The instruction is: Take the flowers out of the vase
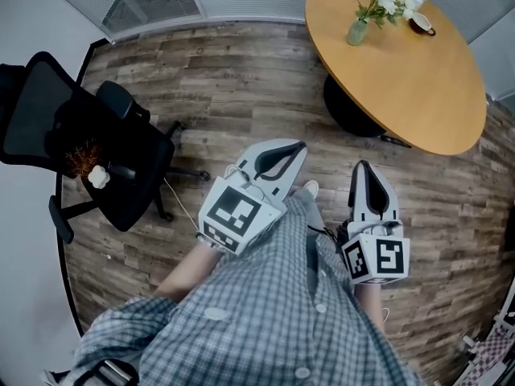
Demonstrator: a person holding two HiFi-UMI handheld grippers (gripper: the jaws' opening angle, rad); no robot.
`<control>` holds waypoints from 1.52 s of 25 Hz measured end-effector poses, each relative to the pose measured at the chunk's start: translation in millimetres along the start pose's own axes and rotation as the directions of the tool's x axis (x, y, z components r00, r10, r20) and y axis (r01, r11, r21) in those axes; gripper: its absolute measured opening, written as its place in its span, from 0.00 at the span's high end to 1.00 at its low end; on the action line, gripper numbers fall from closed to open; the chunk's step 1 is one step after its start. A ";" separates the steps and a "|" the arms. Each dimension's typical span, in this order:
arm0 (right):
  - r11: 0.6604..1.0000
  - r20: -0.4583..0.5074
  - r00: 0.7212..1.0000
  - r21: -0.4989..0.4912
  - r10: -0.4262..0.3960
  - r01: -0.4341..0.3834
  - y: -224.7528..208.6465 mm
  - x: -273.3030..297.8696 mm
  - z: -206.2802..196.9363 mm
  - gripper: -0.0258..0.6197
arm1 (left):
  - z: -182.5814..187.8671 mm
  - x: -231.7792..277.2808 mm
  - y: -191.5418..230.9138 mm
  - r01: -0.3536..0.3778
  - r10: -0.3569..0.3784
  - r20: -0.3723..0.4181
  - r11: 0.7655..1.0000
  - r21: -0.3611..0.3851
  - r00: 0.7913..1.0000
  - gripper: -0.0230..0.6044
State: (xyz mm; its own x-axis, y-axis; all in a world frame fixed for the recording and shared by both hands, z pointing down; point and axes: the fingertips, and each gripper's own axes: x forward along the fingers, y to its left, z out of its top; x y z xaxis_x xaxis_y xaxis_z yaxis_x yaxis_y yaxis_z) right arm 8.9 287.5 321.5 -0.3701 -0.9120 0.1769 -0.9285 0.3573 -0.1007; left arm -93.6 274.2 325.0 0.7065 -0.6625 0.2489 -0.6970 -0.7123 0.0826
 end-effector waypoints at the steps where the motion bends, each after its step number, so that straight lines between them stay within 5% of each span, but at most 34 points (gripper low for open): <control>1: 1.000 -0.003 1.000 0.004 0.005 -0.005 -6.8 6.8 0.3 0.94 | 2.1 8.3 1.6 0.000 0.000 -0.001 1.000 0.000 1.000 0.95; 18: 0.995 -0.059 0.994 0.025 0.097 -0.096 -113.7 102.2 19.1 0.94 | 40.0 128.0 45.5 -0.099 0.098 -0.012 0.995 -0.032 0.995 0.95; 38: 0.994 -0.078 0.992 0.063 0.097 -0.092 -189.8 140.3 21.3 0.94 | 58.6 218.2 58.5 -0.102 0.101 -0.045 0.995 -0.004 0.994 0.95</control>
State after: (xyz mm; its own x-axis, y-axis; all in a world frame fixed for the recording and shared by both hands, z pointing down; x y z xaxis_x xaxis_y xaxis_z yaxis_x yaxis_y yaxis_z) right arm 133.8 87.5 344.6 -0.4592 -0.8546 0.2426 -0.8870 0.4261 -0.1779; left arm 26.9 74.4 327.6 0.6259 -0.7203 0.2992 -0.7657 -0.6403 0.0603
